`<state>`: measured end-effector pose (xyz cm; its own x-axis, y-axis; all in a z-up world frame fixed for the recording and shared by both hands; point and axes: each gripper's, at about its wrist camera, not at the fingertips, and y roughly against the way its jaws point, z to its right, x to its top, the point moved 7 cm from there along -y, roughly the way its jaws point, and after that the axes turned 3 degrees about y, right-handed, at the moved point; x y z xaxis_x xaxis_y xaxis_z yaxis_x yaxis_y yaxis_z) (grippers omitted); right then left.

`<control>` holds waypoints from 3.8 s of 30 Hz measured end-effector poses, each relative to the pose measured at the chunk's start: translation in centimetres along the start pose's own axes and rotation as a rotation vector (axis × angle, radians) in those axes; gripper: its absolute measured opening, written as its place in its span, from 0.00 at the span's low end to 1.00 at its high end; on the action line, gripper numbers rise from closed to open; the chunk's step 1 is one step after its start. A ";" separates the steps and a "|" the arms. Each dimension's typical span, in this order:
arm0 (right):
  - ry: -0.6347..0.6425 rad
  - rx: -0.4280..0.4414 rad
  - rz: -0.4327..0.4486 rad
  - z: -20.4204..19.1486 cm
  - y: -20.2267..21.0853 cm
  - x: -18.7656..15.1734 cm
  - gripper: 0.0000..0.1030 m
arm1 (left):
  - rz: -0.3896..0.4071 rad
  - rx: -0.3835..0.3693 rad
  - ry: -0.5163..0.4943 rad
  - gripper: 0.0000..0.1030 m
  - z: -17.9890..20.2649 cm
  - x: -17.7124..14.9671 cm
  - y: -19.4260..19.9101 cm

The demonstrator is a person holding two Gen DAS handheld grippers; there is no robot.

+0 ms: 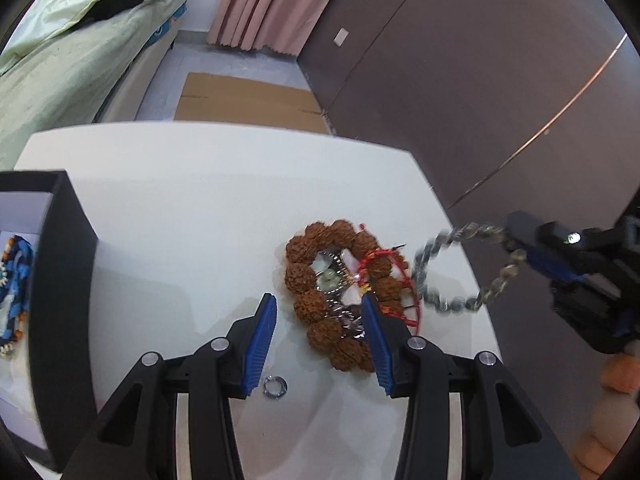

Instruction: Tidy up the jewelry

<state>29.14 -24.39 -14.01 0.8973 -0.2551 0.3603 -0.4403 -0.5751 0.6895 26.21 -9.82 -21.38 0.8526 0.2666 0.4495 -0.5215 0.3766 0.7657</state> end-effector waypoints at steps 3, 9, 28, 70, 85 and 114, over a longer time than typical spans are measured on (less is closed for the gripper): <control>-0.012 0.000 0.005 0.2 0.1 0.2 0.10 | -0.011 0.002 0.010 0.23 0.2 -0.2 -0.5; -0.035 -0.001 0.008 0.5 0.3 0.1 0.10 | 0.065 -0.012 -0.002 0.18 1.0 0.8 2.6; -0.001 0.004 -0.016 -1.6 -0.1 -3.0 0.10 | 0.035 0.032 0.021 0.16 -1.4 -0.5 7.1; 0.040 0.077 -0.018 -4.4 -0.3 -4.1 0.09 | 0.274 -0.085 -0.024 0.15 0.6 2.0 16.5; 0.089 0.160 0.011 -8.1 -0.5 -4.6 0.09 | 0.334 -0.085 0.016 0.15 -1.7 2.3 20.3; 0.135 0.344 -0.170 -17.5 -8.6 -10.0 0.38 | 0.472 0.037 0.154 0.16 -9.6 5.0 25.5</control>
<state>23.43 -3.32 -12.49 0.9341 -0.0425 0.3545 -0.2293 -0.8325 0.5043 16.84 9.63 -4.08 0.5073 0.5291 0.6803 -0.8454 0.1522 0.5120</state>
